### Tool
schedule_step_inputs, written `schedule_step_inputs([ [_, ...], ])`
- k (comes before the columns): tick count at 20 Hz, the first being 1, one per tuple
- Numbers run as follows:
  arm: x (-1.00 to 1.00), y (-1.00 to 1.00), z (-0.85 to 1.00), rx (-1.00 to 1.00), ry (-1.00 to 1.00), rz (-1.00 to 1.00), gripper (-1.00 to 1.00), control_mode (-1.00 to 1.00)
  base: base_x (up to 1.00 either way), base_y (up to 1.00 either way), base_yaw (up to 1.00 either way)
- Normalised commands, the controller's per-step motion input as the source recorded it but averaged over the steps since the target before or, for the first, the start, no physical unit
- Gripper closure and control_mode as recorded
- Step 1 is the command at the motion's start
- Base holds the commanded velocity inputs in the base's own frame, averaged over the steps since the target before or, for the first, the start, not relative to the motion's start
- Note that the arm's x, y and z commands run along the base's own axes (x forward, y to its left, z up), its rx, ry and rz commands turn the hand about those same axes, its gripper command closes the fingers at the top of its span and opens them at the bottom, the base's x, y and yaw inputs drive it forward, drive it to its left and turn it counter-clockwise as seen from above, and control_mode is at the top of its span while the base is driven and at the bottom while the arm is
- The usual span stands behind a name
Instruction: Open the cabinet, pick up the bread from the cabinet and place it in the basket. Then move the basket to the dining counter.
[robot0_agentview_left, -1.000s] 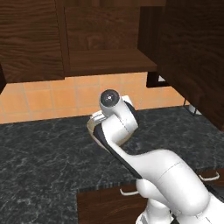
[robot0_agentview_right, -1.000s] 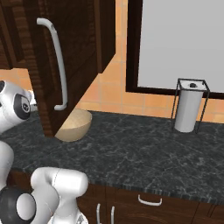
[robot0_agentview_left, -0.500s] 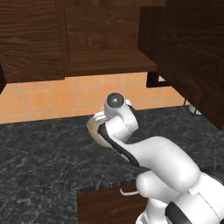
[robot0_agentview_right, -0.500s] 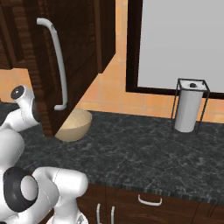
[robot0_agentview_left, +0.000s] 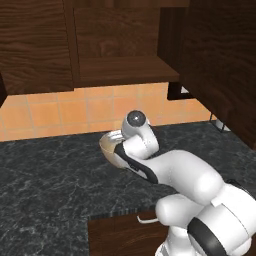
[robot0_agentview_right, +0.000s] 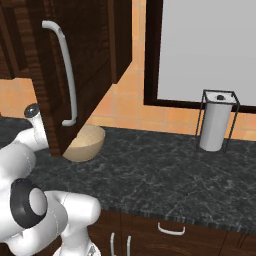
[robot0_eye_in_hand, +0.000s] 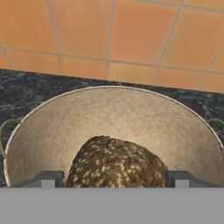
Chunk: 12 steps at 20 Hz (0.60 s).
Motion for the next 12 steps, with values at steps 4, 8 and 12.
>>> schedule_step_inputs([
  [4,0.41,-0.01,-0.01,0.07,0.02,0.00,1.00,-1.00,0.00,0.00,0.00],
  [8,0.08,0.00,-0.08,0.06,0.00,0.00,1.00,-1.00,0.00,0.00,0.00],
  [12,0.03,0.00,-0.10,0.06,0.00,0.00,1.00,-1.00,0.00,0.00,0.00],
])
